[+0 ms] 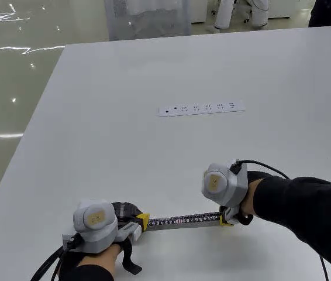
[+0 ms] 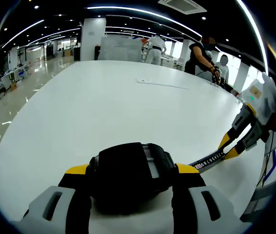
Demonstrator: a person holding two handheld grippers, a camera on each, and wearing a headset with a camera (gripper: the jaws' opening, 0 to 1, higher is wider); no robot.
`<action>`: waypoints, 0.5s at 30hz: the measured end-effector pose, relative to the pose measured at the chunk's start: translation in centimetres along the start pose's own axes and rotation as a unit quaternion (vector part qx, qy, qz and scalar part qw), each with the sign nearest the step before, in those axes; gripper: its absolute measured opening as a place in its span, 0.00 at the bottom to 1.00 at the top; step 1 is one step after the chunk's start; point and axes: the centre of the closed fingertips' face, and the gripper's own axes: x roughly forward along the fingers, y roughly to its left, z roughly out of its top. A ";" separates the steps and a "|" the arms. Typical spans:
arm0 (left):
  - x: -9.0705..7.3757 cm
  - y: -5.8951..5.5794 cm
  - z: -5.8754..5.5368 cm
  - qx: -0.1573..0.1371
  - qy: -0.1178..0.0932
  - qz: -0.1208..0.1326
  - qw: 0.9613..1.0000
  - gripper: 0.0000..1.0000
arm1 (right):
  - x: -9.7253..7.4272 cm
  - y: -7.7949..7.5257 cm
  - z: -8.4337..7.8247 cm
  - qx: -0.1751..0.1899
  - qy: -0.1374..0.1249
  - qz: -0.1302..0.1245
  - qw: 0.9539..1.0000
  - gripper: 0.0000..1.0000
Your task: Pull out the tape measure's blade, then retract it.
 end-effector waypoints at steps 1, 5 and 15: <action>0.0 0.0 0.0 0.000 0.000 0.000 1.000 0.63 | 0.0 0.0 0.1 -0.001 0.001 0.000 1.000 0.09; 0.0 0.0 0.0 -0.001 0.001 -0.001 1.000 0.63 | 0.1 0.1 0.2 0.000 0.001 -0.002 1.000 0.09; 0.0 0.0 -0.1 0.000 0.002 0.000 1.000 0.63 | 0.1 0.1 0.6 -0.001 -0.004 0.003 1.000 0.09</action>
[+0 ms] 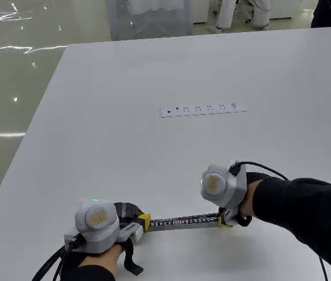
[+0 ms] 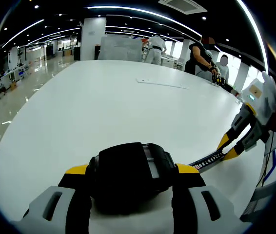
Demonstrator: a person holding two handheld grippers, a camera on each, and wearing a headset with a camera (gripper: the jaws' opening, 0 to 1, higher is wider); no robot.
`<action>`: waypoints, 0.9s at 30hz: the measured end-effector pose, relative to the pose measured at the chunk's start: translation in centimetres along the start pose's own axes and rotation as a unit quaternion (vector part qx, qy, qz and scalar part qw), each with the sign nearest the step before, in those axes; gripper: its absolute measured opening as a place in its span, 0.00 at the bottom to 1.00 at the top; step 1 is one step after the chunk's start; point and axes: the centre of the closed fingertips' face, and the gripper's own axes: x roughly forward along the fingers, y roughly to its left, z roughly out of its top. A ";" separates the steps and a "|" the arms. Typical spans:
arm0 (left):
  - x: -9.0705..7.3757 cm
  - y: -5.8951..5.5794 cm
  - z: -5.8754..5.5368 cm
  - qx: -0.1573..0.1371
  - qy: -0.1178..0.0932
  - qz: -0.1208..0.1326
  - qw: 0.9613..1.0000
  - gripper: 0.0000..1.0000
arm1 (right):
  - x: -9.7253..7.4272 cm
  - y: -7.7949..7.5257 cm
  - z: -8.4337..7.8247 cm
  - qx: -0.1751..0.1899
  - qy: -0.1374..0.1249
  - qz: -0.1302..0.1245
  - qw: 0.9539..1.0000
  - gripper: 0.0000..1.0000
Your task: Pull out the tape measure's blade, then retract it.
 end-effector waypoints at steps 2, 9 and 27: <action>0.0 0.0 0.0 0.000 0.000 0.000 1.000 0.63 | 0.0 0.0 0.0 0.002 0.000 -0.001 1.000 0.09; -0.1 0.0 0.0 0.000 0.000 0.001 1.000 0.63 | 0.1 0.1 0.4 -0.003 -0.003 -0.001 1.000 0.09; -0.1 -0.1 0.0 -0.001 0.002 0.001 1.000 0.62 | 0.2 0.5 1.2 -0.002 -0.014 0.002 1.000 0.09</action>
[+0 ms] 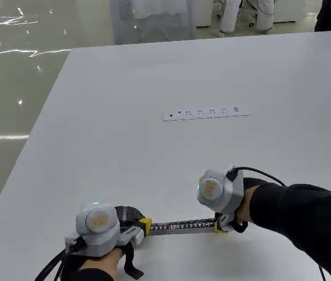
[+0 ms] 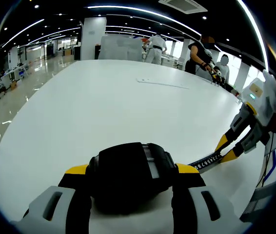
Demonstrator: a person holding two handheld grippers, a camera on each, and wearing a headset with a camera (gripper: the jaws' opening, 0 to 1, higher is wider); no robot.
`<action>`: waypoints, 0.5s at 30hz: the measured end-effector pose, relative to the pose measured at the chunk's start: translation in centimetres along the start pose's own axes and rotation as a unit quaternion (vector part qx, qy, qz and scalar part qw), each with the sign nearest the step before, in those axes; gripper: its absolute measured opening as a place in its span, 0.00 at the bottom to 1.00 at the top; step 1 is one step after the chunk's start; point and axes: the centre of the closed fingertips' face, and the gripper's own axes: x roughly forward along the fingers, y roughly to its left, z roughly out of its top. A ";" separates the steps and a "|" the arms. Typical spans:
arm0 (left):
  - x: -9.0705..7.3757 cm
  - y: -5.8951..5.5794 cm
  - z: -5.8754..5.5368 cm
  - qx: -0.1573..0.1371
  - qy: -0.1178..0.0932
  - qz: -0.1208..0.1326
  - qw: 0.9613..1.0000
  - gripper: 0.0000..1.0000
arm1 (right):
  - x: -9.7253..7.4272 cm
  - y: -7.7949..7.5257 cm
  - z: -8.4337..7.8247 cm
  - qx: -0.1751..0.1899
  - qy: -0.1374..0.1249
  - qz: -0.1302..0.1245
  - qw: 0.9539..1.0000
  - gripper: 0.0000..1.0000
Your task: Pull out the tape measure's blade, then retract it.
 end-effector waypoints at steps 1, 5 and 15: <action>0.0 0.0 0.0 0.000 0.000 0.000 1.000 0.62 | 0.0 0.0 0.1 0.000 -0.001 0.000 1.000 0.09; 0.0 0.0 0.0 0.000 -0.001 0.000 1.000 0.62 | 0.1 0.0 0.2 0.000 -0.003 0.002 1.000 0.09; 0.0 0.0 0.0 -0.001 0.000 0.001 1.000 0.62 | 0.2 0.1 0.7 0.001 -0.002 0.000 1.000 0.09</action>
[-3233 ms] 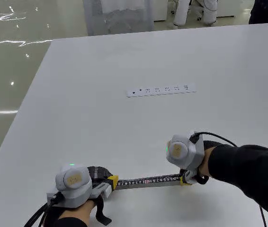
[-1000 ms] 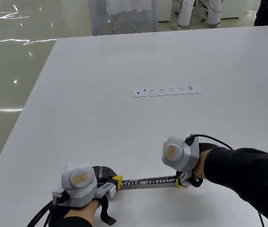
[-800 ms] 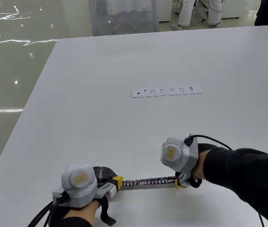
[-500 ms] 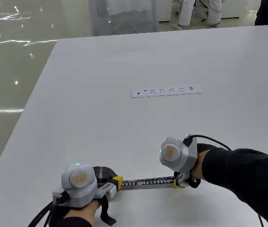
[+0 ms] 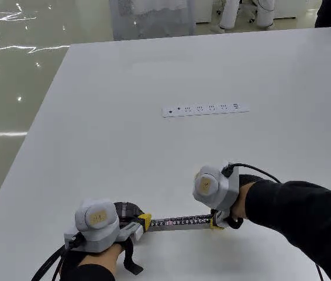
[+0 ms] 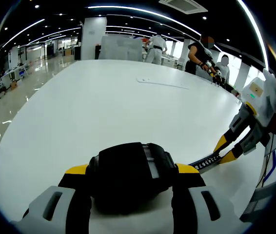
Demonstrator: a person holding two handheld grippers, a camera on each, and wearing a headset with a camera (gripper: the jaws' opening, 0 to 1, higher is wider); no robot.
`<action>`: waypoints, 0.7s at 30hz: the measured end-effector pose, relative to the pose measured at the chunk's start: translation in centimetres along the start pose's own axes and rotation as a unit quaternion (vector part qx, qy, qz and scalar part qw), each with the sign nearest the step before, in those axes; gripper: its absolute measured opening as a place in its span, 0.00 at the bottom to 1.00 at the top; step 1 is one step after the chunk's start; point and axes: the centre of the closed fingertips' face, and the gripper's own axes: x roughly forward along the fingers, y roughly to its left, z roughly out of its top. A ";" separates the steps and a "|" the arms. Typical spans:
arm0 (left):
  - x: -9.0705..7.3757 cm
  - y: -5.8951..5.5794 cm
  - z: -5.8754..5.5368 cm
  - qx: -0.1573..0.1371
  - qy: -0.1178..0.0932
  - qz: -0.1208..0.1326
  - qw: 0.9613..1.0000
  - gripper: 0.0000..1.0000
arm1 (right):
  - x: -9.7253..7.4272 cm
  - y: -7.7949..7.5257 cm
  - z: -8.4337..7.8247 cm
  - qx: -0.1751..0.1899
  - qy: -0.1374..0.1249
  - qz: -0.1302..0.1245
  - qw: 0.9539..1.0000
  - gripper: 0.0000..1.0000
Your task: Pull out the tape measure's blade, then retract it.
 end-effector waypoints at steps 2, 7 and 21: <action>0.0 0.0 0.0 0.000 0.000 0.000 1.000 0.62 | 0.0 0.0 0.1 -0.001 0.000 0.001 1.000 0.09; 0.0 0.0 0.0 0.000 -0.001 0.000 1.000 0.62 | 0.1 0.0 0.3 -0.001 -0.005 0.001 1.000 0.09; 0.0 0.0 0.0 0.000 0.000 0.000 1.000 0.62 | 0.2 0.2 0.9 0.000 -0.011 0.002 1.000 0.09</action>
